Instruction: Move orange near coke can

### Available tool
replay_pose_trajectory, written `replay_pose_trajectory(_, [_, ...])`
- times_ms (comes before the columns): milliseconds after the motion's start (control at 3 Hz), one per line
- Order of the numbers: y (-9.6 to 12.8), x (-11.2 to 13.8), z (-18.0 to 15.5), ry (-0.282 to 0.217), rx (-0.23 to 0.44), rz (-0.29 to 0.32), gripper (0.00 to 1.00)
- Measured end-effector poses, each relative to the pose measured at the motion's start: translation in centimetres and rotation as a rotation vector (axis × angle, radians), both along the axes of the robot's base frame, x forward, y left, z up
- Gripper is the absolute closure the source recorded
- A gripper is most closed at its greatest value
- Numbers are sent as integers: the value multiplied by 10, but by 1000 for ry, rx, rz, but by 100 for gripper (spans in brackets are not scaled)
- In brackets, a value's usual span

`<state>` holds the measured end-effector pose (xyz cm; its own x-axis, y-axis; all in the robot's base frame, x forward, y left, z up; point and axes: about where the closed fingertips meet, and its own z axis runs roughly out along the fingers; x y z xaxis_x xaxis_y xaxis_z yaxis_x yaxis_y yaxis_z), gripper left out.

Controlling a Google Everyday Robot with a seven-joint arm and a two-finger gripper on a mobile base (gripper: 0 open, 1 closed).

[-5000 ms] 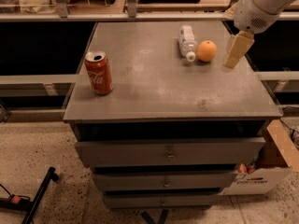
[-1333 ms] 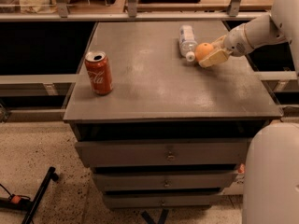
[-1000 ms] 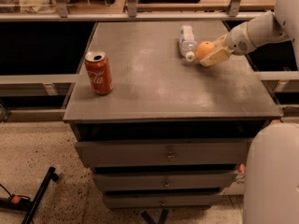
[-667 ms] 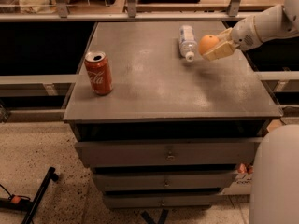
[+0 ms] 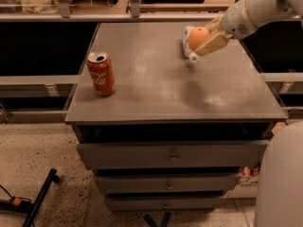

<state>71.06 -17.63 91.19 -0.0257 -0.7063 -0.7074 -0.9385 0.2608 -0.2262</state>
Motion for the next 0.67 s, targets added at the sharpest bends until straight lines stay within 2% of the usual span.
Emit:
replay_pose_trajectory(333, [71, -8, -16, 32, -65, 201, 100])
replay_pose_trajectory(667, [92, -11, -21, 46, -77, 257, 100])
